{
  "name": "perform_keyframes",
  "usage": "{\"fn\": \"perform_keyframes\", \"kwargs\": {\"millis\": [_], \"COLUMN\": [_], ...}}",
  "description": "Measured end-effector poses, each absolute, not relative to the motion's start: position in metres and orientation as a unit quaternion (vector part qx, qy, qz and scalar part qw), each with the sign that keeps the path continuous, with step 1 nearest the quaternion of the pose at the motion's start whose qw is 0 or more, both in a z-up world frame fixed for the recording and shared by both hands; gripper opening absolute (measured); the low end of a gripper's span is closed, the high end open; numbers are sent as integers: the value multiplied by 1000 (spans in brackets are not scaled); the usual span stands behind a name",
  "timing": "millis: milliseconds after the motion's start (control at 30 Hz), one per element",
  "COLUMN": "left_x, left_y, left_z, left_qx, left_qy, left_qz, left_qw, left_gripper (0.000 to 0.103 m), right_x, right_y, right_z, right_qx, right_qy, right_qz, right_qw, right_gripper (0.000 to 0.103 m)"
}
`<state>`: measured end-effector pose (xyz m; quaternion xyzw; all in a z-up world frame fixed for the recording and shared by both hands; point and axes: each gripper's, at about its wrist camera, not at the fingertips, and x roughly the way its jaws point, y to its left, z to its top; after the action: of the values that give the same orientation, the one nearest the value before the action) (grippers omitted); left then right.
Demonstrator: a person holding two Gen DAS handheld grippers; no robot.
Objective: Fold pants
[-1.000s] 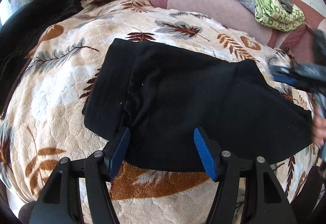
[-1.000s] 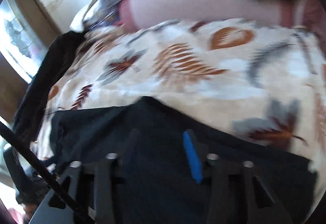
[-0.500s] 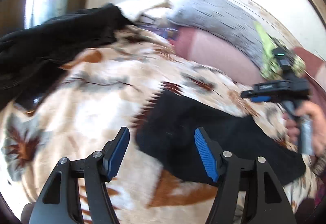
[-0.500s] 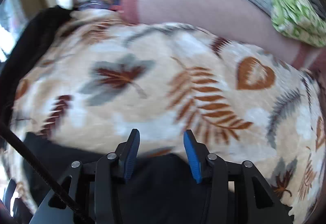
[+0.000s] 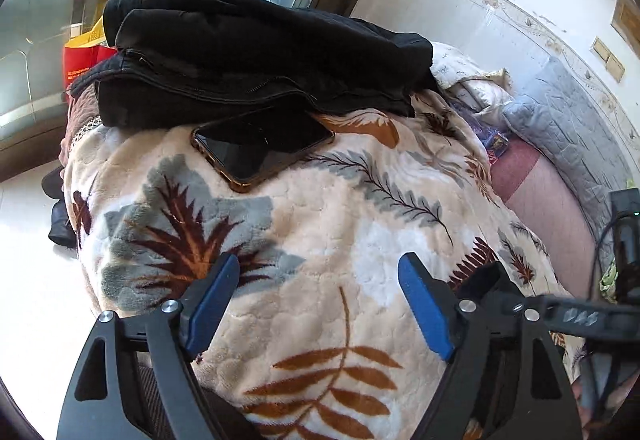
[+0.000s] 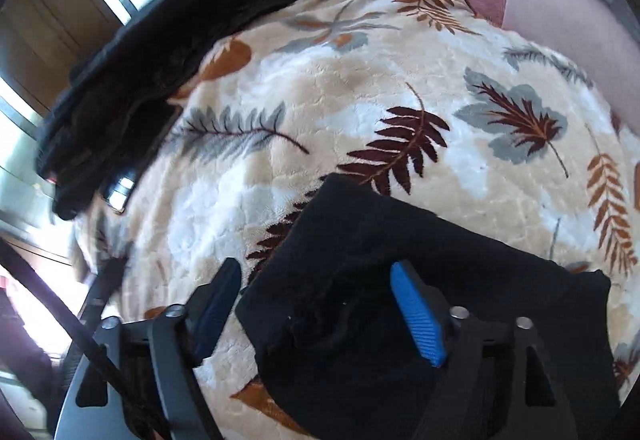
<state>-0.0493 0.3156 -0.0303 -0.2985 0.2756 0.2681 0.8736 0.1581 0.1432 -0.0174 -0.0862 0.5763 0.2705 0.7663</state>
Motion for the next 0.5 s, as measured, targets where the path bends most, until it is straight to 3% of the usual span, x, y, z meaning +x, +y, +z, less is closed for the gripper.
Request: {"fn": "perform_keyframes", "kwargs": {"millis": [100, 200, 267, 333, 400, 433, 500], "left_x": [-49, -48, -50, -53, -53, -52, -50], "left_y": [314, 315, 318, 320, 320, 320, 318], "left_z": [-30, -32, -33, -33, -34, -35, -36], "left_qx": [-293, -296, -303, -310, -313, -313, -309], "left_qy": [278, 275, 274, 273, 273, 274, 278], "left_qz": [266, 270, 270, 270, 271, 270, 267], "left_qw": [876, 874, 872, 870, 869, 869, 869], "left_gripper": [81, 81, 81, 82, 84, 84, 84], "right_x": [146, 133, 121, 119, 129, 134, 142], "right_y": [163, 184, 195, 193, 174, 166, 149], "right_z": [-31, -49, -62, -60, -47, -42, -30], "right_qx": [-130, -179, -229, -217, -160, -136, -90], "right_qy": [574, 567, 554, 541, 553, 558, 563], "right_qz": [247, 233, 231, 247, 257, 261, 265], "right_qw": [770, 769, 767, 774, 776, 776, 778], "right_gripper": [86, 94, 91, 70, 35, 25, 21]}}
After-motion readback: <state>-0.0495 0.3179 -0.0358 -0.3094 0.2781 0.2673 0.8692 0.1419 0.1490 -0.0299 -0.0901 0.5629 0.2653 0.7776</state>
